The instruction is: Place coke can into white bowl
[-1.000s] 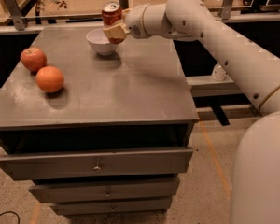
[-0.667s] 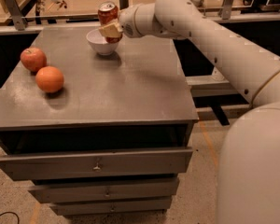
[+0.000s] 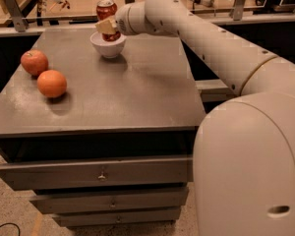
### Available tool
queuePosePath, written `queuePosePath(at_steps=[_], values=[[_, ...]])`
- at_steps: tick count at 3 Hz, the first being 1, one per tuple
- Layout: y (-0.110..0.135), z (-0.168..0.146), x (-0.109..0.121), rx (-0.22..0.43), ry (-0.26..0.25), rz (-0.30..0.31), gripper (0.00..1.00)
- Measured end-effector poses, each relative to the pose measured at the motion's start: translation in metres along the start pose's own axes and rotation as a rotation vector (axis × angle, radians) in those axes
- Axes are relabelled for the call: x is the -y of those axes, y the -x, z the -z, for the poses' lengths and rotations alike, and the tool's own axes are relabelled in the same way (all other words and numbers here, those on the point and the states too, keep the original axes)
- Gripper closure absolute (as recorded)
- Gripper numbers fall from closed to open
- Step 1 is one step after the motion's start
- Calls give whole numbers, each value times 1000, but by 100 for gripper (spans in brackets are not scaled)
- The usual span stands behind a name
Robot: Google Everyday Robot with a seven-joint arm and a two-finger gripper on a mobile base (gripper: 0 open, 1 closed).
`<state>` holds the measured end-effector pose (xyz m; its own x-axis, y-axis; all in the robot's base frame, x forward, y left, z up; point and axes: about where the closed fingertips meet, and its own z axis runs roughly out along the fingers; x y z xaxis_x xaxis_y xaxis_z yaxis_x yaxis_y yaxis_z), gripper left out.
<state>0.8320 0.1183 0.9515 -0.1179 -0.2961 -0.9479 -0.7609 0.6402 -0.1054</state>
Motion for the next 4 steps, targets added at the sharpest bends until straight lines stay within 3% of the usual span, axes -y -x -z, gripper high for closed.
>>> queuePosePath(at_steps=[2, 4], values=[[-8, -32, 4, 2, 22, -99, 59], [-14, -33, 4, -10, 3, -130, 12]])
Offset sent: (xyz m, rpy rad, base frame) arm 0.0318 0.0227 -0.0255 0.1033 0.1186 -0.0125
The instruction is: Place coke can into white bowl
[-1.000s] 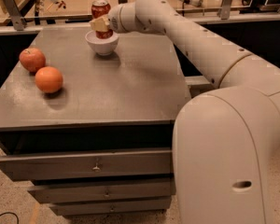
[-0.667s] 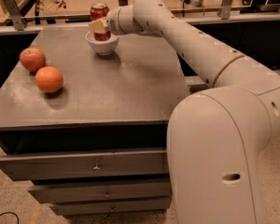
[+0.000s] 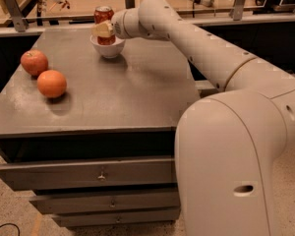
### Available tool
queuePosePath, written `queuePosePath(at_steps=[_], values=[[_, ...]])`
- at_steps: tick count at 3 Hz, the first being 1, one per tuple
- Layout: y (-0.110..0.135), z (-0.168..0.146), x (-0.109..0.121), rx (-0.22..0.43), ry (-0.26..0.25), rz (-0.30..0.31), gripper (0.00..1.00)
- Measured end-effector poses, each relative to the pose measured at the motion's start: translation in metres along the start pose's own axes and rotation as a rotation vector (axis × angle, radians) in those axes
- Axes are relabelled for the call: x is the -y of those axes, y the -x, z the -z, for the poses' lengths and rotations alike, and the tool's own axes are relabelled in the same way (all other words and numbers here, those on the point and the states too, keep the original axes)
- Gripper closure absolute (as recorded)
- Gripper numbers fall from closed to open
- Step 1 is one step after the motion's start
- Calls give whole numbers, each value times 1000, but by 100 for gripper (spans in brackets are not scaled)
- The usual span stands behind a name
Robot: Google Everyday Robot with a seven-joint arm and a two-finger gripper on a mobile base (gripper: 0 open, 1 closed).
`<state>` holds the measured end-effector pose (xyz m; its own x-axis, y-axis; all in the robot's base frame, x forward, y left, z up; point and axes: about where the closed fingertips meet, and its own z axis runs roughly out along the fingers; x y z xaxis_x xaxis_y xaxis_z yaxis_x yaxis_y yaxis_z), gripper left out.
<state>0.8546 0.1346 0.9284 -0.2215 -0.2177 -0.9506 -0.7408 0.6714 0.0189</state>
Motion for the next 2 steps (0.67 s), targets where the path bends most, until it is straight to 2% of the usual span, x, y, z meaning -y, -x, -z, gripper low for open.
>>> queuePosePath(at_steps=[1, 2], values=[[5, 7, 3, 17, -23, 13, 0], [15, 29, 10, 42, -70, 37, 0]])
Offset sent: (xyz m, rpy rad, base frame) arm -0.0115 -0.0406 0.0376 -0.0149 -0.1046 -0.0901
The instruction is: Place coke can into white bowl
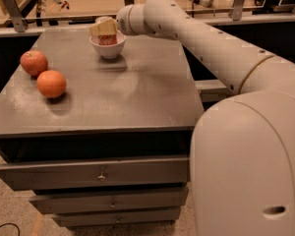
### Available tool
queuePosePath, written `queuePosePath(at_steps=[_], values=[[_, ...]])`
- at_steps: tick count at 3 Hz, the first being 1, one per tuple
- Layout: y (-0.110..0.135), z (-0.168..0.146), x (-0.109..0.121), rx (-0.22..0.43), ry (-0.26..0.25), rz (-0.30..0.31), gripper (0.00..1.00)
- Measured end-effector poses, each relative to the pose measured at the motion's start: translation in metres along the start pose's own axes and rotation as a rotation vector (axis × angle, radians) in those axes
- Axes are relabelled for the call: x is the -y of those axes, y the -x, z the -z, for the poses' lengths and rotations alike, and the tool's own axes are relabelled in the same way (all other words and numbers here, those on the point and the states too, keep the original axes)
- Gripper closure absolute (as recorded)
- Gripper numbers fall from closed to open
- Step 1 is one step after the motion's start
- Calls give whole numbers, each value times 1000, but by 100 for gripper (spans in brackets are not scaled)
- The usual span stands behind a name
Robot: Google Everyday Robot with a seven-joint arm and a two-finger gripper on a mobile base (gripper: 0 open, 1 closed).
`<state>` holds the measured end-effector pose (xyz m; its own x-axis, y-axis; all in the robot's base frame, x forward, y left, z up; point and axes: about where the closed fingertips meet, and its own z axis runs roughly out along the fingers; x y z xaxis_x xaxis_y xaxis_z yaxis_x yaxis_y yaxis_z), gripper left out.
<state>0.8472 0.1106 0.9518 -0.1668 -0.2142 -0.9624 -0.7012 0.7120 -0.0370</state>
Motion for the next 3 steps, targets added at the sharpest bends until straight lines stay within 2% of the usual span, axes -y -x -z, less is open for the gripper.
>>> queuePosePath(at_steps=[1, 2, 3], values=[[13, 35, 5, 17, -37, 21, 0], [23, 87, 17, 17, -120, 32, 0], [14, 94, 8, -5, -114, 30, 0]])
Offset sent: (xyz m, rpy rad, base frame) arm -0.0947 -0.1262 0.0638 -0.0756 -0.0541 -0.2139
